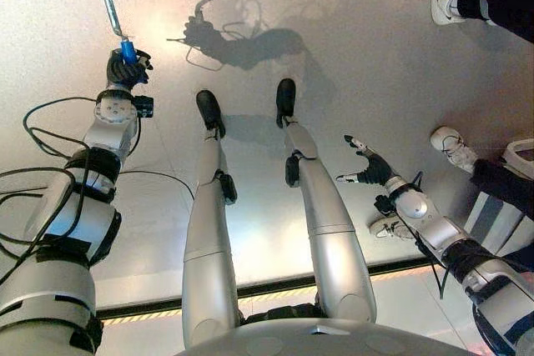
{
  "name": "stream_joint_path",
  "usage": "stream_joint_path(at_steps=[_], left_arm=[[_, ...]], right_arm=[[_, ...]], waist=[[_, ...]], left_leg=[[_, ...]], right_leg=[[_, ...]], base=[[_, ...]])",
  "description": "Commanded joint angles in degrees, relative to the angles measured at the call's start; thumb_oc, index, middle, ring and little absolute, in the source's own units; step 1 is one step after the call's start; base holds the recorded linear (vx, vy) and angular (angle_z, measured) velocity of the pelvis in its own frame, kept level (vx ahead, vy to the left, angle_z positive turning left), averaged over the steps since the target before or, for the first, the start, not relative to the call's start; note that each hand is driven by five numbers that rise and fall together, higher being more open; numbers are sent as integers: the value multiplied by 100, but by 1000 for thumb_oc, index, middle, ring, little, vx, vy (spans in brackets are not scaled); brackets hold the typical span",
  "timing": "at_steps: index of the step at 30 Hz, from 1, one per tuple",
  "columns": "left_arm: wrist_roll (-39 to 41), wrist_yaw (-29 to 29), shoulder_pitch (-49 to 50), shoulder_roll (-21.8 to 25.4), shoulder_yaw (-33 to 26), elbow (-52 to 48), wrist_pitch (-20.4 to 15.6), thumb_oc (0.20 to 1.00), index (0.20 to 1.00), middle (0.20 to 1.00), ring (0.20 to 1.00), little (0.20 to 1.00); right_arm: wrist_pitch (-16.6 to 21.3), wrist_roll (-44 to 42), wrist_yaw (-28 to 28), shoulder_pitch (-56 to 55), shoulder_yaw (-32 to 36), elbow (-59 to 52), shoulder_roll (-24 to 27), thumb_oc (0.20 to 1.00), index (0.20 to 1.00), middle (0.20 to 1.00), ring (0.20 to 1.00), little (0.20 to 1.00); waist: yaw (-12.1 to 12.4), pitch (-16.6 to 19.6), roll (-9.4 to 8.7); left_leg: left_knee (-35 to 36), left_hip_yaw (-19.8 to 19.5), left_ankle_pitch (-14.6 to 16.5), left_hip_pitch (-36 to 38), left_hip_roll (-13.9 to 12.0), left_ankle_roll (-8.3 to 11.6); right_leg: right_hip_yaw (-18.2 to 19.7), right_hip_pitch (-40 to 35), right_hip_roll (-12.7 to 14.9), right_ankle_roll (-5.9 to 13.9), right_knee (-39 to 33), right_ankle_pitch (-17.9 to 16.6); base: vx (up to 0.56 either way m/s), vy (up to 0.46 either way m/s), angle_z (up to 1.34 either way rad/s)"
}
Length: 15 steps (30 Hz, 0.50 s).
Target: Raise the hospital bed
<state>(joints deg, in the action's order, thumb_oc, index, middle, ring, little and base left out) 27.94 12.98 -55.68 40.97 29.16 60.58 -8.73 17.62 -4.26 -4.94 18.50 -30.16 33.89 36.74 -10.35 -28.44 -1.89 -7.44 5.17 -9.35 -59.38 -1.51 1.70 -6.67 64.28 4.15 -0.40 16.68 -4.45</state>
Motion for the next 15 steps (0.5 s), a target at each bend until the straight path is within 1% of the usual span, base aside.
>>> stream_joint_path(at_steps=[1, 5, 11, 15], left_arm=[[-484, -36, -461, -127, 136, -131, -188, 200, 200, 200, 200, 200], [-541, -55, -691, -234, 294, -106, -183, 200, 200, 200, 200, 200], [-717, -79, -1027, -535, 599, -141, -181, 200, 200, 200, 200, 200], [-842, -99, -1133, -627, 731, -177, -177, 200, 200, 200, 200, 200]], right_arm=[[-1, -221, 91, -30, -320, -8, -3, 1000, 1000, 1000, 1000, 1000], [-13, -225, 111, -9, -362, 44, -42, 1000, 1000, 1000, 1000, 1000], [-31, -211, 132, 35, -459, 150, -99, 1000, 1000, 1000, 1000, 1000], [-30, -230, 141, 27, -472, 182, -107, 1000, 1000, 1000, 1000, 1000]], waist=[[47, 170, -184], [27, 193, -182], [-12, 279, -177], [-24, 297, -179]], left_leg=[[-635, 56, 825, 150, 439, -467], [-621, 51, 828, 139, 450, -469], [-633, 79, 861, 135, 470, -490], [-601, 77, 844, 143, 468, -485]], right_leg=[[17, -179, -272, 578, -171, -358], [2, -162, -266, 581, -173, -352], [33, -122, -290, 575, -134, -337], [19, -124, -271, 575, -137, -340]], base=[[0, 0, 0], [0, 0, 0], [0, 0, 0], [0, 0, 0]])
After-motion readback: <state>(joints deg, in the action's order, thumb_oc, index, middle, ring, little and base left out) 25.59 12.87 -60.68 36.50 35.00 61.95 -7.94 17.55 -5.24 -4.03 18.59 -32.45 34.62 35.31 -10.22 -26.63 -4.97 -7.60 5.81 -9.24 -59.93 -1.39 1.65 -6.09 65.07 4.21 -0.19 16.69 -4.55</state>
